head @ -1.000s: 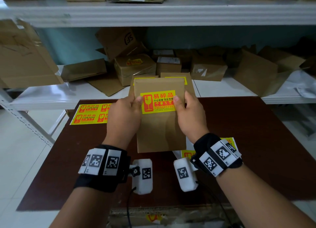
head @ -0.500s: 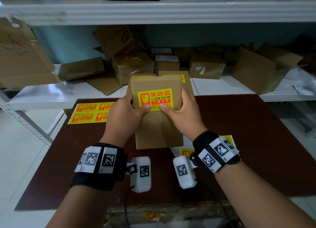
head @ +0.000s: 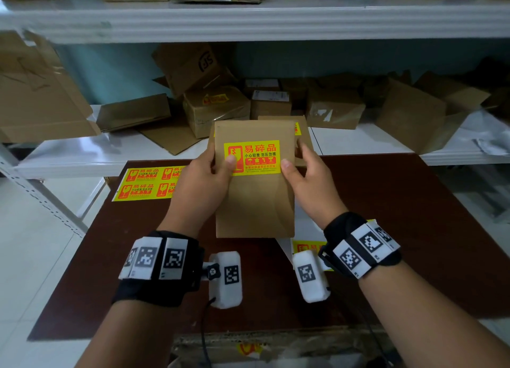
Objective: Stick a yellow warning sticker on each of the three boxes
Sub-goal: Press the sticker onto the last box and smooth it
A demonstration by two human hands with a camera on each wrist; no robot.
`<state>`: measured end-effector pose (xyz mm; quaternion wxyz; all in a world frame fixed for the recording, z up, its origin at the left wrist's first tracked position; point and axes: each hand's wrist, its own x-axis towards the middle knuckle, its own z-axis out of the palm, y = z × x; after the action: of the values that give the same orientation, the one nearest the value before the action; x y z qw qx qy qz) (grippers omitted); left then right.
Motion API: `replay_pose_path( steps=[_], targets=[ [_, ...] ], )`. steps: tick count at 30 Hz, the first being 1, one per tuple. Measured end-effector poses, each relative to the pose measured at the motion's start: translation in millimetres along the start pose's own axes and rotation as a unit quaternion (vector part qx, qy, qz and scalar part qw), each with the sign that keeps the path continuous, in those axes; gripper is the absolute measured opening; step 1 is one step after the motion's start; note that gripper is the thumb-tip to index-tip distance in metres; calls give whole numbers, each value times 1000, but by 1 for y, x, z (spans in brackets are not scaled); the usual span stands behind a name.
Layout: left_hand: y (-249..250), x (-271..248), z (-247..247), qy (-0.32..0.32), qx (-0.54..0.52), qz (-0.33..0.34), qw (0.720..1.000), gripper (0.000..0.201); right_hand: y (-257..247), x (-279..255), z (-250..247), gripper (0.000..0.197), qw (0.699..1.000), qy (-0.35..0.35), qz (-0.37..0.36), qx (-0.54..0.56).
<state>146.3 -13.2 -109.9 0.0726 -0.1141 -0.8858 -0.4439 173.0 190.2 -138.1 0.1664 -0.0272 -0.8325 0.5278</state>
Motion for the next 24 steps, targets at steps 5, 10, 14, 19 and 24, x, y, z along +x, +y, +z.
replay_pose_path(
  steps=[5, 10, 14, 19, 24],
  targets=[
    [1, 1, 6, -1, 1, -4, 1000, 46, -3, -4, 2, 70, 999, 27, 14, 36],
    [-6, 7, -1, -33, -26, -23, 999, 35, -1, -4, -1, 51, 1000, 15, -12, -5],
    [-5, 6, -2, -53, -30, -33, 998, 37, -3, -5, -1, 52, 1000, 28, 2, 7],
    [8, -5, 4, -35, 4, -17, 999, 48, -6, -8, 8, 85, 999, 43, 31, -6],
    [3, 0, 1, -26, 42, -4, 999, 44, -1, -8, 10, 82, 998, 50, 39, -21]
  ],
)
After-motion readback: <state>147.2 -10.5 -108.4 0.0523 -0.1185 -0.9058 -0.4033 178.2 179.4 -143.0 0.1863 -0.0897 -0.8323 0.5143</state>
